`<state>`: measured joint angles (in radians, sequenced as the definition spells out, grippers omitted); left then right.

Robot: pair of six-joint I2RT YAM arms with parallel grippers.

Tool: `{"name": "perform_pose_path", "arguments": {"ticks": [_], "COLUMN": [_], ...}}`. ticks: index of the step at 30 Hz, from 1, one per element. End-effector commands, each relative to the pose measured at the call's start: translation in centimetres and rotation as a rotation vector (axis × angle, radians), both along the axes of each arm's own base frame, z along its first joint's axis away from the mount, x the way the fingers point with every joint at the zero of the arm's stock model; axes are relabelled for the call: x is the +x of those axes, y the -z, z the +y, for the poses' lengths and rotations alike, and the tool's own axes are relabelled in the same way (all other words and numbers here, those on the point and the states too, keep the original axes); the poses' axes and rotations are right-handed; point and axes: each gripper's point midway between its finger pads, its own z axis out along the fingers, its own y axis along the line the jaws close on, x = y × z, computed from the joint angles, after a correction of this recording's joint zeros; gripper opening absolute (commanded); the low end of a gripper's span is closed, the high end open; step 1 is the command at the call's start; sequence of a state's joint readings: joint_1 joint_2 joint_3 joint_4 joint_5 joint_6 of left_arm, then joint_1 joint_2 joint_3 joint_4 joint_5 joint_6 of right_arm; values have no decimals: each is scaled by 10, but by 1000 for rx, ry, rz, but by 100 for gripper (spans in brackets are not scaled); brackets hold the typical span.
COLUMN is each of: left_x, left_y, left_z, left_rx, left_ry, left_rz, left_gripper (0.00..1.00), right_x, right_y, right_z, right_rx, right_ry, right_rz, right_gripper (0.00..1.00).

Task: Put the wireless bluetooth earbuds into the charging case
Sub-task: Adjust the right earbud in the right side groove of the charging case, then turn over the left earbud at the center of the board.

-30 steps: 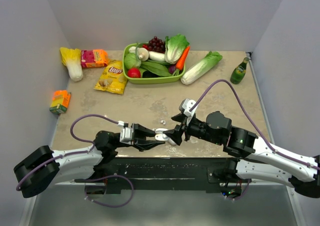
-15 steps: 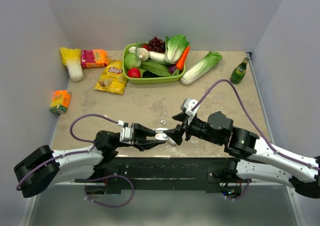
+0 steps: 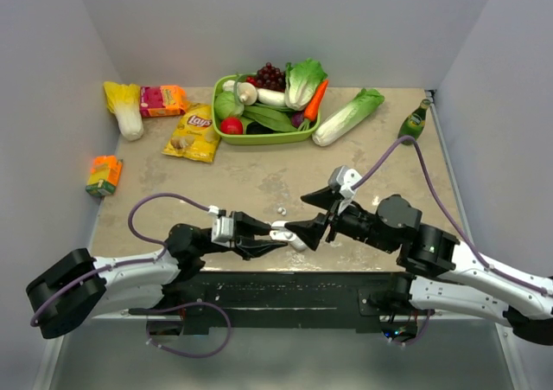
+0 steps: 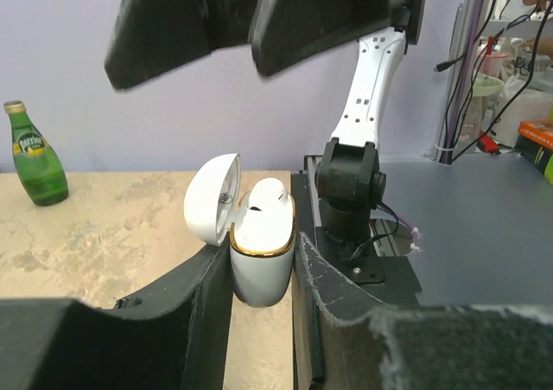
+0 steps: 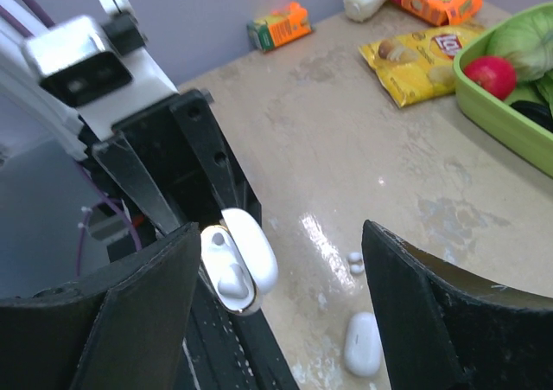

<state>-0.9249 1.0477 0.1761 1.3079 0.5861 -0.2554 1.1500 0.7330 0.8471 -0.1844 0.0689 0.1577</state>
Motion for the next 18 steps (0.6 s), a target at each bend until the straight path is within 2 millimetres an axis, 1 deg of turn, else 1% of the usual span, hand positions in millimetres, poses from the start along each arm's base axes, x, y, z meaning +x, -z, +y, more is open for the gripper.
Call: {"name": "perform_pose_path", "arguments": {"ticks": [1,4,7,8,9,10,11,12,13,14,15,16,17,18], "left_x": [-17,-18,-19,-18,-17,-15,-11,-4,0,7,16,19,21,23], "left_y": [-86,-86,-86,-86,-88,-87,-85,-89,-84,-79,-84,-73,-68,-73], "left_z": [27,27,27,27,28,29,30,35,37,39,49,53,57,68], "left_rx": [-327,-329,-327,-328,-335,-335,-330,-353,-348,-335,-369,-354,-352,-390], "left_ry": [-9,-6,-2,-4,-14,-28,-50,-94,-125,-159,-226,-251,-270,-306], "left_rz": [-227,-227,-223,-222,-218,-205,-194,-177,-151,-118,-82,-51,-26,-10], "left_gripper": [0,0,0,0,0,0,0,0,0,0,0,0,0,0], "right_x": [2,3,4,6,7,10,27,38,50,59,70,78,83,88], "right_y": [-48,-50,-46,-38,-38,-33,-37,-34,-22,-17,-8,6,16,34], "right_z": [-2,0,0,-1,-3,-6,-22,-32,-45,-54,-64,-68,-67,-55], "right_rx": [162,155,109,74,70,67,93,115,104,104,101,77,57,27], "right_ry": [25,25,23,30,44,72,203,293,398,475,569,606,622,607], "right_rz": [-25,-32,-49,-43,-42,-31,-31,-1,10,14,34,50,71,122], "right_gripper": [79,79,79,79,79,79,78,78,76,75,74,72,72,71]}}
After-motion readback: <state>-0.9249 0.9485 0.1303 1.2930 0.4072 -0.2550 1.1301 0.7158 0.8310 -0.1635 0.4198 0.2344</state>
